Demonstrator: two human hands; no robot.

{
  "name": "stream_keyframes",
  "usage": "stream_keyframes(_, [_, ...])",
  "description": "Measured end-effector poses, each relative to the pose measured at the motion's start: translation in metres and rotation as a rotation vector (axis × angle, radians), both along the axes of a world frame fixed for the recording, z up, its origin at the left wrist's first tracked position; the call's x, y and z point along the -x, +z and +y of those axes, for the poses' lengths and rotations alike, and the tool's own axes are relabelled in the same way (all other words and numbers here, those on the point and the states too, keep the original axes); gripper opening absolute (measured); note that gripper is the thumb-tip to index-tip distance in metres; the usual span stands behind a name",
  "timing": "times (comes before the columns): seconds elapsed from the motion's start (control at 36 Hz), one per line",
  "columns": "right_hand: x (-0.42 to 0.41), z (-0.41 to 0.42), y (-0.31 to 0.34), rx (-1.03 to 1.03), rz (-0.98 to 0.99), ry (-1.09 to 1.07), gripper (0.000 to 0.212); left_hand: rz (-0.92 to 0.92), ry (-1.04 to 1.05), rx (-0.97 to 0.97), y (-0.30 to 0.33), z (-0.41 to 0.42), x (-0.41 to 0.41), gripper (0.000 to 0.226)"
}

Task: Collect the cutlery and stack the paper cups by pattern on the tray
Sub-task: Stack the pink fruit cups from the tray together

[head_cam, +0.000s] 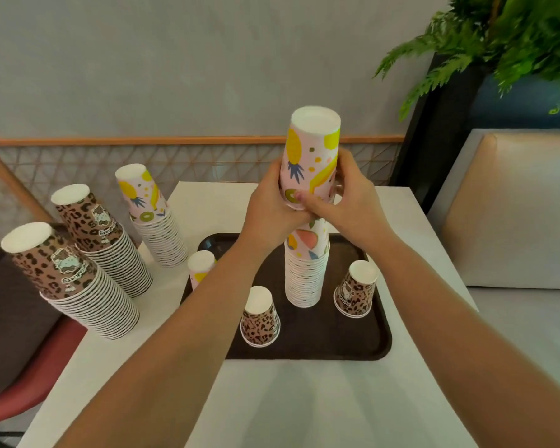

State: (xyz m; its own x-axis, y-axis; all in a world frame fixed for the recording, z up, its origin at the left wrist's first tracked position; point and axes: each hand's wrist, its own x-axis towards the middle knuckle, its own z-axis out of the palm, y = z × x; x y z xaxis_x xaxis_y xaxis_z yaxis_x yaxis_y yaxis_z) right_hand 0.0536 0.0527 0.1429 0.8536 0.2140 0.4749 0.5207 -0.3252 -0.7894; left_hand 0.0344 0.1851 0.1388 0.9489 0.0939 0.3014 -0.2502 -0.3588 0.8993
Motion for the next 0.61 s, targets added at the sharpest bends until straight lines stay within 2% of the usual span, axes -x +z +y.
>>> stream_keyframes(0.14, [-0.009,-0.003,-0.031,0.043,0.096,-0.016,0.064,0.078,-0.006,-0.006,-0.029,-0.003,-0.007,0.072])
stream_keyframes(0.31, [-0.014,-0.003,-0.063,0.095,0.187,-0.026,0.069,0.167,0.004,-0.012,-0.062,-0.004,-0.011,0.080])
stream_keyframes(0.61, [-0.012,-0.004,-0.092,0.119,0.224,-0.077,0.072,0.227,0.052,-0.084,-0.083,-0.011,-0.008,0.074])
